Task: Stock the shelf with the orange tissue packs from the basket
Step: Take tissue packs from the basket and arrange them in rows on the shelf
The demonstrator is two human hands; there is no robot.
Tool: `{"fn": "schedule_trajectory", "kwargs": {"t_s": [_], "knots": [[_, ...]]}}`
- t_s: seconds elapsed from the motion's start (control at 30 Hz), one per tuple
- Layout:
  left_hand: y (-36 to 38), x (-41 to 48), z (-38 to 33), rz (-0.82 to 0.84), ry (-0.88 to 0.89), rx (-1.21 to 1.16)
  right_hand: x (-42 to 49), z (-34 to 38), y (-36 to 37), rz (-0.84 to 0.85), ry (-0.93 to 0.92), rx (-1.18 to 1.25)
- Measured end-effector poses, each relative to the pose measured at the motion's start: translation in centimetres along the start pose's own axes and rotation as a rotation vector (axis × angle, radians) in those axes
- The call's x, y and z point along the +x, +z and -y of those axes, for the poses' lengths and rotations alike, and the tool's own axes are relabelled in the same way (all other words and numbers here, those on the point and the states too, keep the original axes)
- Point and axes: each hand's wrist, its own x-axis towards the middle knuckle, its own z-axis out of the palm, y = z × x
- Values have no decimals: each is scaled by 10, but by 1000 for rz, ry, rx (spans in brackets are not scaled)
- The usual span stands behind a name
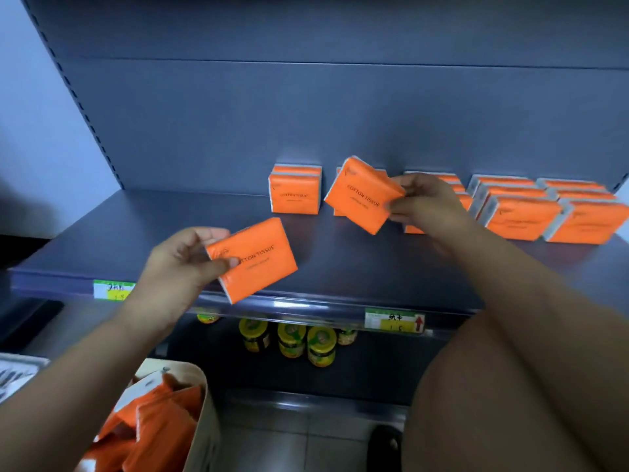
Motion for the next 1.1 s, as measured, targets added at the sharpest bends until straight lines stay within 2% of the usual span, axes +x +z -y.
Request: {"fn": "schedule_trajectory", "kwargs": {"t_s": [0.07,0.3,0.53,0.97,1.1], "knots": [[6,5,-1,-11,3,-11,9,-9,-1,-26,11,-18],[12,12,11,-43,13,25,36,-17,7,-48,-30,-304],[8,17,13,-45,7,33,49,-24,17,-67,-43,-438],[9,14,8,-21,7,46,51,-26,34,-162,-182,-806],[8,11,7,-11,7,66,48,-23,42,-136,-266,-1003]]}}
